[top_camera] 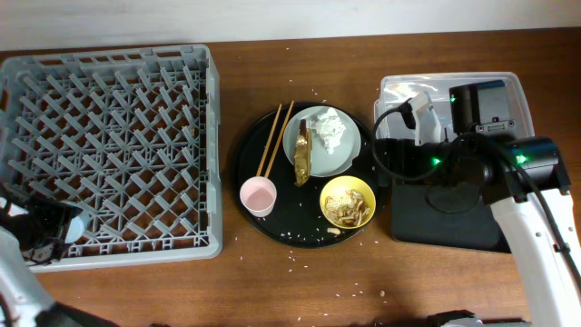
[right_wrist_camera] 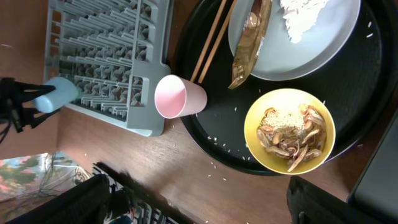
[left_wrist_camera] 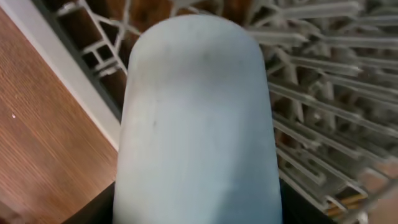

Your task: Sort waste into correct bins and load items into the dishwasher rack

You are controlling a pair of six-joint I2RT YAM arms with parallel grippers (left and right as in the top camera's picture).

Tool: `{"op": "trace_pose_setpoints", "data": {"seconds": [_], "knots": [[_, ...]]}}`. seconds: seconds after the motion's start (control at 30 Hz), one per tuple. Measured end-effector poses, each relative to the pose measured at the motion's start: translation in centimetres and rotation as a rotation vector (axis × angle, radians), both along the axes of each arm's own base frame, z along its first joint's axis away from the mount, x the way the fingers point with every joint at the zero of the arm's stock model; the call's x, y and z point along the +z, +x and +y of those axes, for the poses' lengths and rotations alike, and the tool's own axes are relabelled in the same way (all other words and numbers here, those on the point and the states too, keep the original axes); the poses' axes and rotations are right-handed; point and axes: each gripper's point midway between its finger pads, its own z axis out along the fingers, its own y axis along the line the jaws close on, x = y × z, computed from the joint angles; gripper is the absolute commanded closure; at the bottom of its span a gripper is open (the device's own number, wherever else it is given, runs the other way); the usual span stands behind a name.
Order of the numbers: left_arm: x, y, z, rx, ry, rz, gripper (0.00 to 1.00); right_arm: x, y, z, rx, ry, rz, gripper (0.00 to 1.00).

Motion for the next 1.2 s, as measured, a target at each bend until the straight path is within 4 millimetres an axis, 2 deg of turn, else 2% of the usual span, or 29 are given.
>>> {"op": "trace_pose_setpoints", "data": {"seconds": [0.03, 0.13, 0.3, 0.33, 0.37, 0.4, 0.43, 0.47, 0.57, 0.73, 0.8, 0.87, 0.9, 0.93, 0.97, 1.0, 1.07, 1.1, 1.13, 1.17, 1.2], "knots": [[0.5, 0.0, -0.4, -0.003, -0.007, -0.013, 0.68, -0.1, 0.0, -0.1, -0.004, -0.006, 0.0, 0.08], [0.4, -0.2, -0.5, -0.003, -0.013, -0.007, 0.67, -0.2, 0.0, -0.2, -0.007, -0.013, 0.004, 0.08], [-2.8, -0.9, -0.7, 0.003, -0.008, 0.025, 0.66, -0.2, 0.0, -0.3, -0.009, -0.017, 0.006, 0.08], [-4.2, -1.4, -0.9, 0.009, -0.009, 0.04, 0.39, -0.3, -0.1, -0.3, -0.01, -0.02, 0.009, 0.08], [-5.3, -2.1, -1.3, 0.022, -0.025, 0.066, 0.31, -0.3, -0.1, -0.3, -0.011, -0.02, 0.01, 0.08], [-5.6, -2.0, -1.1, 0.028, -0.015, 0.06, 0.3, -0.3, -0.2, -0.3, -0.01, -0.021, 0.014, 0.08], [-5.7, -1.6, -0.8, 0.043, -0.005, 0.046, 0.19, -0.4, -0.3, -0.3, -0.01, -0.022, 0.02, 0.08], [-5.6, -1.3, -0.5, 0.048, 0.005, 0.031, 0.01, -0.4, -0.3, -0.3, -0.01, -0.022, 0.021, 0.08], [-5.5, -1.0, -0.4, 0.066, 0.002, 0.018, 0.01, -0.4, -0.3, -0.4, -0.01, -0.022, 0.021, 0.08], [-4.6, 0.5, -2.0, 0.037, -0.092, -0.076, 0.01, -0.4, -0.3, -0.3, -0.01, -0.022, 0.022, 0.08], [-3.1, 1.3, -2.7, -0.001, -0.123, -0.128, 0.01, -0.4, -0.3, -0.4, -0.011, -0.022, 0.021, 0.11], [0.2, 2.0, -3.0, -0.057, -0.082, -0.21, 0.01, -0.4, -0.3, -0.4, -0.01, -0.024, 0.017, 0.22], [2.7, 2.3, -3.0, -0.095, -0.023, -0.265, 0.01, -0.4, -0.2, -0.1, 0.0, -0.027, 0.007, 0.25], [6.2, 3.0, -3.8, -0.159, 0.062, -0.347, 0.01, -0.3, -0.2, 0.4, 0.016, -0.03, -0.003, 0.26], [8.8, 3.8, -5.2, -0.231, 0.127, -0.413, 0.01, -0.6, -0.4, 1.3, 0.046, -0.048, -0.006, 0.27], [10.7, 4.5, -7.5, -0.327, 0.17, -0.47, 0.01, -1.2, -0.7, 2.6, 0.086, -0.072, 0.001, 0.28], [12.7, 5.7, -12.7, -0.562, 0.223, -0.556, 0.01, -3.6, -0.9, 5.7, 0.159, -0.135, 0.047, 0.32], [12.8, 6.2, -15.8, -0.712, 0.244, -0.579, 0.01, -6.2, -0.5, 8.6, 0.209, -0.185, 0.084, 0.33], [12.6, 6.4, -18.4, -0.837, 0.259, -0.583, 0.01, -7.8, -0.2, 10.1, 0.231, -0.207, 0.103, 0.32], [12.4, 6.4, -19.5, -0.9, 0.28, -0.578, 0.01, -9.2, 0.0, 11.4, 0.239, -0.222, 0.116, 0.33], [12.2, 6.4, -20.2, -0.942, 0.299, -0.575, 0.01, -12.4, 0.1, 14.0, 0.283, -0.247, 0.153, 0.33]]}}
